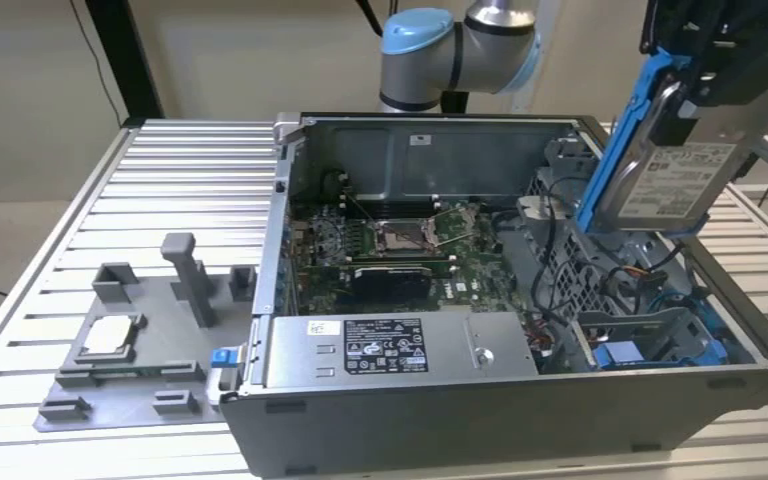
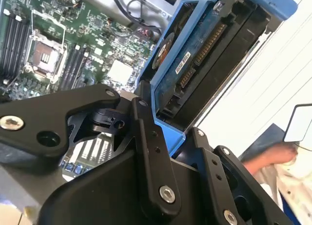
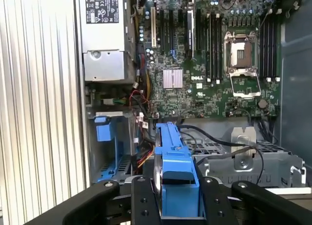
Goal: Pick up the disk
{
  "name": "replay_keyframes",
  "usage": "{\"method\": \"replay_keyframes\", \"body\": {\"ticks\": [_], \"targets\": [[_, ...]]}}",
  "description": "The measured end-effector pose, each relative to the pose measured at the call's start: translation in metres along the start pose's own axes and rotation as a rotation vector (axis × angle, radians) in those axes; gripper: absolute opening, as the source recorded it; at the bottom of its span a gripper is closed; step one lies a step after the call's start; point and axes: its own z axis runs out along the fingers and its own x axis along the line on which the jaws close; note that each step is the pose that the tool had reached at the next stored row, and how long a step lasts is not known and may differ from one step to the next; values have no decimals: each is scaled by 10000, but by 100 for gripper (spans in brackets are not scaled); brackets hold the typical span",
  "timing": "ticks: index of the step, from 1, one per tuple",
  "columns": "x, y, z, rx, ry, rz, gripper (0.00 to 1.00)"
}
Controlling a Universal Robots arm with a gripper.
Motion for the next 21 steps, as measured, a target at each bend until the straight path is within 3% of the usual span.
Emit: {"method": "replay_keyframes", "body": {"ticks": [7,10,21], "targets": [[126,-59,6,0,0,12,0],[212,-89,9,-1,1,12,0],[677,-133,43,-2,1,12,0]]}}
